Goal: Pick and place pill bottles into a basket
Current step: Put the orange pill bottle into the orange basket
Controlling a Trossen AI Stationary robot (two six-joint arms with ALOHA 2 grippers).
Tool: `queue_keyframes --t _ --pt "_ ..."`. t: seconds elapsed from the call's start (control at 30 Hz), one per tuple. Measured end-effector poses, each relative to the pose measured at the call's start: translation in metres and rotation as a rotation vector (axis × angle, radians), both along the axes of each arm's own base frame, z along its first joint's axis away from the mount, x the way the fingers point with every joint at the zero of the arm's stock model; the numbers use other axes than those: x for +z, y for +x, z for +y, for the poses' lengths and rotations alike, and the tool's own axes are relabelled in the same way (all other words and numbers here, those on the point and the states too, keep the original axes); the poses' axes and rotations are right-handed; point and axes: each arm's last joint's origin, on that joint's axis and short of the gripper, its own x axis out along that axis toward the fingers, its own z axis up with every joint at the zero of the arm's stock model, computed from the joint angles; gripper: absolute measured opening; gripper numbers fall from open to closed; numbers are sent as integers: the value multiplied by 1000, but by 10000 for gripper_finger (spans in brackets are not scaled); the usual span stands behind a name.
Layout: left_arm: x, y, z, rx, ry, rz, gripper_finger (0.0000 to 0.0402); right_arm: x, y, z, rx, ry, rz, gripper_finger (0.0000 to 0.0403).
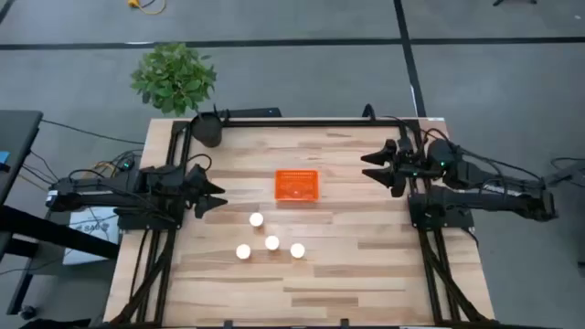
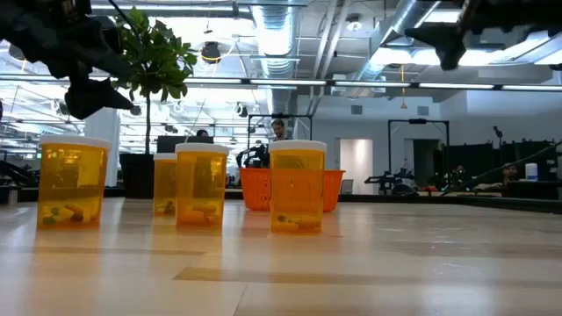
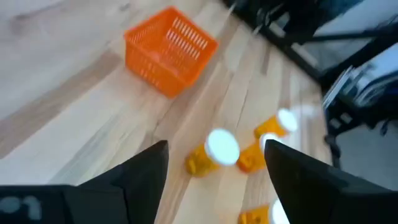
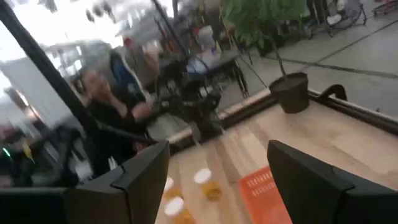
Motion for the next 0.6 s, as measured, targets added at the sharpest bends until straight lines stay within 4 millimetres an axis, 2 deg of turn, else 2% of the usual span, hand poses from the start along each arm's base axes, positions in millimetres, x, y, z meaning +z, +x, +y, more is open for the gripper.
queue_keyframes --t 0.2,0.37,0.6 --pt "5 6 -1 -63 4 151 256 36 8 0 44 -137 115 265" --pt "11 19 -7 -141 53 214 256 56 20 6 124 -210 212 265" --pt "29 38 -23 -231 186 263 256 59 41 24 226 -259 403 265"
